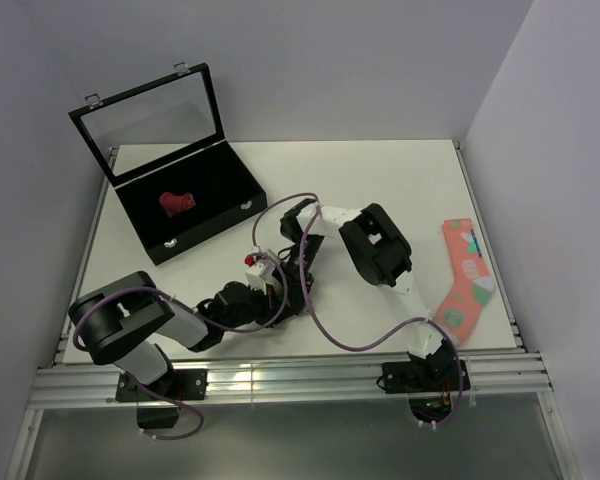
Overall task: Roll the socks
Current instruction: Roll the sock at the center of the board.
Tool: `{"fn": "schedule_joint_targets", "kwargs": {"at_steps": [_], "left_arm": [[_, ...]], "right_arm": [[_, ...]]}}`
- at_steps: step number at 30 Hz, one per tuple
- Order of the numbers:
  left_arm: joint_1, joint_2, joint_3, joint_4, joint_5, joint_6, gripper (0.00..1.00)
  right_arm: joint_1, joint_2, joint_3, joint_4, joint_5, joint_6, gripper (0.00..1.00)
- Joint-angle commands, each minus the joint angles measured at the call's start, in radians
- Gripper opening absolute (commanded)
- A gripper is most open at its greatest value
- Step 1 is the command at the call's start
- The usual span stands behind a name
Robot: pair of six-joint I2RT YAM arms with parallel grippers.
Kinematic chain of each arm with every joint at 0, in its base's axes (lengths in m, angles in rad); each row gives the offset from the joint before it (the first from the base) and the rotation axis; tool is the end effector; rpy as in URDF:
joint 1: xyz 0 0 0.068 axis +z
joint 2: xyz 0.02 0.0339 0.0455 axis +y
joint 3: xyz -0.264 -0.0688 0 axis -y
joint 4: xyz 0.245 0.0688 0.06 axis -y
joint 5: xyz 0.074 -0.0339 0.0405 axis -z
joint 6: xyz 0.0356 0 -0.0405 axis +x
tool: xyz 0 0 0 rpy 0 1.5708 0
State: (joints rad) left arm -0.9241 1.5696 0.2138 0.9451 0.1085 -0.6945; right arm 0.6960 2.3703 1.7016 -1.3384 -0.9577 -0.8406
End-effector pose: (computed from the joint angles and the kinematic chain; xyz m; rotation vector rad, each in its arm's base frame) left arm 0.1360 -0.1866 0.1073 0.3251 2.1458 -1.1099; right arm 0.2874 0.2780 0.1071 1.5162 -1.9792 -1.3221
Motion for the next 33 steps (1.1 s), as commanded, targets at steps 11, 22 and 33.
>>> {"fn": "schedule_joint_targets", "kwargs": {"at_steps": [11,22,33], "left_arm": [[0.05,0.101,0.047,-0.22,-0.029,-0.105,0.0],[0.152,0.138,0.07,-0.278,0.16,-0.155,0.0],[0.172,0.213,0.171,-0.532,0.399,-0.272,0.0]], "right_arm": [[-0.113,-0.347,-0.21,0.378,-0.012,0.358,0.51],[-0.191,-0.604,-0.393,0.584,0.187,0.365,0.51],[-0.02,-1.076,-0.857,0.931,0.514,0.066,0.51]]}}
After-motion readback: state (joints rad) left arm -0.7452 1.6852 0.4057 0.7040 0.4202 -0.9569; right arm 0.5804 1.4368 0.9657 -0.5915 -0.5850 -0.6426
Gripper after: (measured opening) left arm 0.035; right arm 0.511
